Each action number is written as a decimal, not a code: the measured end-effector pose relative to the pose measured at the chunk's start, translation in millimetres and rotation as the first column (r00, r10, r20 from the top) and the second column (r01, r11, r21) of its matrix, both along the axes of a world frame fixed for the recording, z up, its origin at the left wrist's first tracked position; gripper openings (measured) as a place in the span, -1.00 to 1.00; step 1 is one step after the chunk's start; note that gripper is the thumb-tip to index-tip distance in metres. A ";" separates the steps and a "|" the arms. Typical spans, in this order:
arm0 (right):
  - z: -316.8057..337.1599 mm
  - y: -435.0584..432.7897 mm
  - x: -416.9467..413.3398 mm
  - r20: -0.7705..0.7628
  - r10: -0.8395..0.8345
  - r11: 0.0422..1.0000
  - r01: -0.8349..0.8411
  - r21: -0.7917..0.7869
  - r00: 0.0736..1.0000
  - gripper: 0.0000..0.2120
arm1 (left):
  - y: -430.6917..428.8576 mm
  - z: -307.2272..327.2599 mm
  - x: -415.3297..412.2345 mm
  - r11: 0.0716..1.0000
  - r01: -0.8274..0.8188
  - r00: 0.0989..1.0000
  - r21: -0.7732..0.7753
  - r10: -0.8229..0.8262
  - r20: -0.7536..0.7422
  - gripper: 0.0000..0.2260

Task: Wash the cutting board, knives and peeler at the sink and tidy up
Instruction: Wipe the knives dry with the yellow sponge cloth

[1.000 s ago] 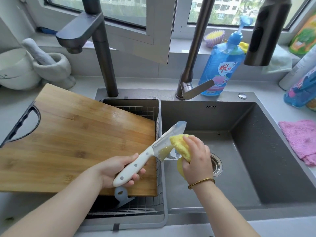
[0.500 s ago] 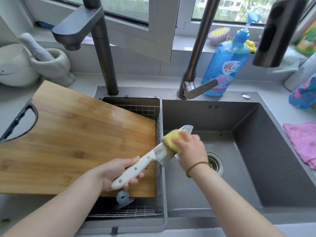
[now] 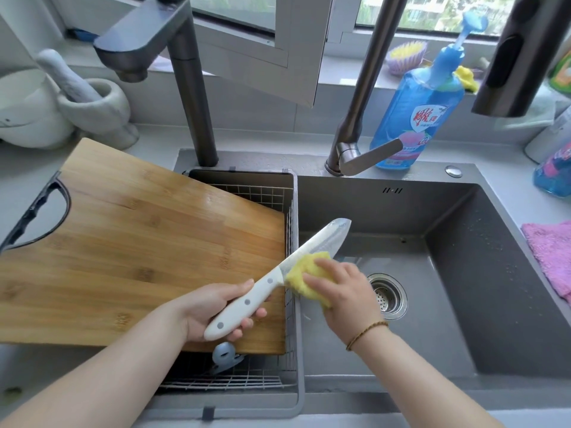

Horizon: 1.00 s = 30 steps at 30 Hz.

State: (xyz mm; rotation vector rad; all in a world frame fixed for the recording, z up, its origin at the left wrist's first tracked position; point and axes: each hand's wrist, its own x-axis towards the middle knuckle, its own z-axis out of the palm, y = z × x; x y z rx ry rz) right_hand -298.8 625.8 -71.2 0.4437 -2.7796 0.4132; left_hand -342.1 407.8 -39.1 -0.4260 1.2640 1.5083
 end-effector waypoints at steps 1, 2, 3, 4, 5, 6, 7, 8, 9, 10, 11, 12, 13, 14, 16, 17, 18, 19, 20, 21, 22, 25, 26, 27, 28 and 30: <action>1.0 5.5 -7.8 -0.002 -0.072 0.997 0.072 -0.007 0.997 -0.25 | 0.6 1.5 -0.7 1.000 0.011 1.000 0.001 -0.011 -0.008 -0.67; 4.1 8.3 -13.3 0.003 -0.160 0.987 0.160 0.007 0.987 -0.30 | 1.1 3.2 -1.8 1.000 0.024 1.000 -0.003 -0.024 -0.019 -0.68; 6.0 8.0 -15.2 0.003 -0.226 0.974 0.226 0.027 0.974 -0.35 | 1.4 5.1 -3.0 0.999 0.035 0.999 -0.011 -0.036 -0.031 -0.69; 5.0 4.7 -12.9 -0.006 -0.258 0.965 0.258 0.046 0.966 -0.37 | 1.3 7.4 -4.5 0.999 0.043 0.998 -0.026 -0.044 -0.044 -0.70; 2.4 -0.5 -8.1 -0.016 -0.251 0.967 0.251 0.052 0.968 -0.37 | 0.6 9.6 -5.8 0.998 0.048 0.997 -0.042 -0.050 -0.056 -0.72; 0.7 -5.7 -1.3 -0.014 -0.208 0.977 0.208 0.043 0.978 -0.37 | -0.6 11.2 -6.5 0.997 0.052 0.996 -0.059 -0.056 -0.067 -0.73; -2.0 -8.8 4.2 -0.030 -0.150 0.988 0.151 0.036 0.988 -0.38 | -1.9 11.8 -7.0 0.996 0.059 0.995 -0.073 -0.064 -0.077 -0.74; -2.6 -10.6 6.6 -0.034 -0.098 0.995 0.099 0.026 0.995 -0.41 | -3.2 11.6 -7.1 0.994 0.066 0.994 -0.085 -0.074 -0.087 -0.74; -5.2 -7.8 4.0 -0.046 -0.060 0.998 0.062 0.032 0.997 -0.46 | -3.7 10.7 -6.9 0.993 0.072 0.992 -0.096 -0.081 -0.095 -0.74; -2.2 -3.5 -2.9 -0.028 -0.059 0.998 0.060 0.031 0.998 -0.52 | -3.5 9.5 -6.7 0.991 0.077 0.991 -0.106 -0.088 -0.103 -0.74; 5.5 -0.4 -11.2 -0.005 -0.107 0.993 0.108 0.038 0.994 -0.55 | -2.5 8.4 -6.4 0.990 0.080 0.990 -0.114 -0.093 -0.111 -0.73; 13.2 2.6 -19.3 0.028 -0.187 0.981 0.185 0.061 0.982 -0.55 | -1.3 7.8 -6.1 0.990 0.081 0.989 -0.117 -0.095 -0.116 -0.73; 20.8 6.5 -27.6 0.085 -0.294 0.954 0.288 0.081 0.952 -0.53 | 0.1 7.4 -5.5 0.990 0.079 0.989 -0.114 -0.092 -0.115 -0.72; 20.3 11.3 -34.0 0.172 -0.406 0.913 0.395 0.099 0.897 -0.50 | 1.2 7.2 -5.0 0.992 0.073 0.990 -0.107 -0.084 -0.110 -0.72; 19.4 8.3 -34.5 0.294 -0.469 0.879 0.471 0.067 0.833 -0.48 | 1.5 6.4 -4.7 0.994 0.056 0.993 -0.094 -0.065 -0.099 -0.73; 18.6 2.5 -32.1 0.201 -0.412 0.909 0.415 0.029 0.889 -0.48 | 1.2 6.1 -4.9 0.994 0.052 0.993 -0.092 -0.061 -0.098 -0.73; 18.1 -5.1 -28.8 0.142 -0.310 0.949 0.315 -0.009 0.940 -0.49 | 0.8 5.8 -5.0 0.995 0.051 0.993 -0.091 -0.060 -0.097 -0.73; 15.6 -9.9 -22.9 0.144 -0.184 0.983 0.183 0.020 0.972 -0.51 | 0.6 5.5 -5.1 0.995 0.048 0.994 -0.089 -0.057 -0.096 -0.74; 10.6 -11.7 -19.0 0.113 -0.089 0.995 0.083 0.062 0.990 -0.54 | 0.1 5.1 -5.1 0.995 0.043 0.994 -0.086 -0.051 -0.093 -0.74; 9.8 -9.2 -18.4 0.103 -0.030 0.996 0.020 0.091 0.994 -0.56 | 0.0 4.5 -5.2 0.996 0.037 0.995 -0.083 -0.044 -0.088 -0.75; 16.6 -6.5 -21.4 0.128 -0.021 0.998 0.013 0.067 0.992 -0.57 | -0.1 4.0 -5.2 0.996 0.031 0.996 -0.080 -0.038 -0.084 -0.75; 30.6 10.8 -40.8 0.197 -0.291 0.954 0.271 0.125 0.936 -0.52 | 0.0 4.9 -5.1 0.997 0.025 0.997 -0.068 -0.030 -0.072 -0.77; 27.3 17.7 -45.2 0.263 -0.392 0.920 0.373 0.121 0.882 -0.51 | 0.0 5.8 -5.2 0.998 0.024 0.997 -0.061 -0.028 -0.066 -0.78; 29.0 15.6 -45.1 0.335 -0.426 0.903 0.416 0.103 0.841 -0.51 | 0.1 6.5 -5.6 0.998 0.026 0.998 -0.058 -0.029 -0.060 -0.79; 30.1 10.6 -44.8 0.360 -0.410 0.909 0.409 0.084 0.838 -0.52 | -0.1 7.1 -6.2 0.998 0.030 0.998 -0.062 -0.033 -0.055 -0.80; 32.8 -6.9 -39.6 0.270 -0.218 0.973 0.229 -0.009 0.938 -0.54 | -1.4 6.3 -7.4 0.996 0.045 0.997 -0.082 -0.050 -0.051 -0.80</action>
